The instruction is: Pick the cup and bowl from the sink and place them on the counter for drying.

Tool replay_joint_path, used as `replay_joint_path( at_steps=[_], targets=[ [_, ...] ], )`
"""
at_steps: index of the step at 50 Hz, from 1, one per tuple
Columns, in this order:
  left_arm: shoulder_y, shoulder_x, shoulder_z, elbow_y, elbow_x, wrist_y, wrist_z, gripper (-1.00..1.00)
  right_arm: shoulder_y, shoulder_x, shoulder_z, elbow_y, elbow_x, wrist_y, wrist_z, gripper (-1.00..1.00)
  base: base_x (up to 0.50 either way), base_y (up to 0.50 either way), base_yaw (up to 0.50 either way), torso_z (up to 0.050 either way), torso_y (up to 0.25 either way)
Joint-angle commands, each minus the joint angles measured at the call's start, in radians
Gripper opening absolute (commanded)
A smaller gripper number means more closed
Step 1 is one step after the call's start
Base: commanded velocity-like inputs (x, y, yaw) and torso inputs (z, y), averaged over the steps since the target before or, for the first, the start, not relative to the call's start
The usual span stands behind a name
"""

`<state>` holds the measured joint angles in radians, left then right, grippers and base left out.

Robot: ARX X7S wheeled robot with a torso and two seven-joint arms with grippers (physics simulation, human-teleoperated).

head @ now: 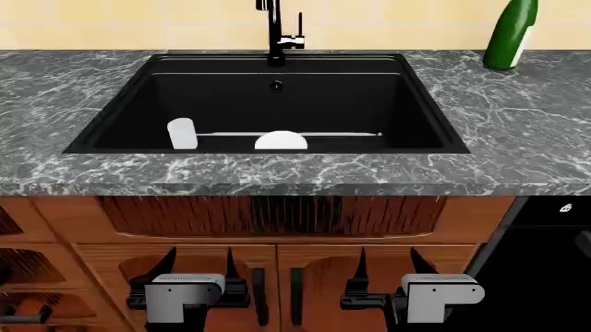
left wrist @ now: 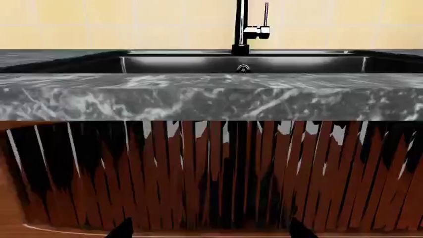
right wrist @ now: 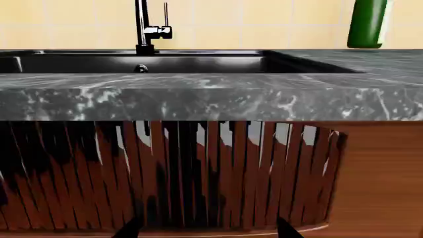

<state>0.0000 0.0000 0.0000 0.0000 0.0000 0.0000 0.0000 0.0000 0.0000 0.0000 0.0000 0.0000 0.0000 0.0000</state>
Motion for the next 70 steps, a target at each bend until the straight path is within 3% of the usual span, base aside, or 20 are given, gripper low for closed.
replay_joint_path(
  at_steps=[1, 21, 54, 70],
  targets=[
    [0.002, -0.016, 0.02, 0.003, -0.013, 0.002, -0.018, 1.0, -0.002, 0.015, -0.017, -0.002, 0.017, -0.003, 0.022, 1.0, 0.0, 0.0, 0.0, 0.0, 0.0],
    [-0.003, -0.062, 0.078, -0.004, -0.042, 0.008, -0.075, 1.0, -0.004, 0.068, -0.089, -0.008, 0.015, -0.022, 0.078, 1.0, 0.0, 0.02, 0.0, 0.0, 0.0],
    [-0.01, -0.103, 0.123, -0.006, -0.074, -0.006, -0.127, 1.0, -0.009, 0.103, -0.122, -0.02, 0.058, -0.039, 0.133, 1.0, 0.0, 0.5, 0.0, 0.0, 0.0],
    [-0.012, -0.123, 0.157, -0.006, -0.05, 0.035, -0.151, 1.0, -0.005, 0.117, -0.14, -0.017, 0.067, -0.034, 0.157, 1.0, 0.0, 0.0, 0.0, 0.008, 0.0]
  ],
)
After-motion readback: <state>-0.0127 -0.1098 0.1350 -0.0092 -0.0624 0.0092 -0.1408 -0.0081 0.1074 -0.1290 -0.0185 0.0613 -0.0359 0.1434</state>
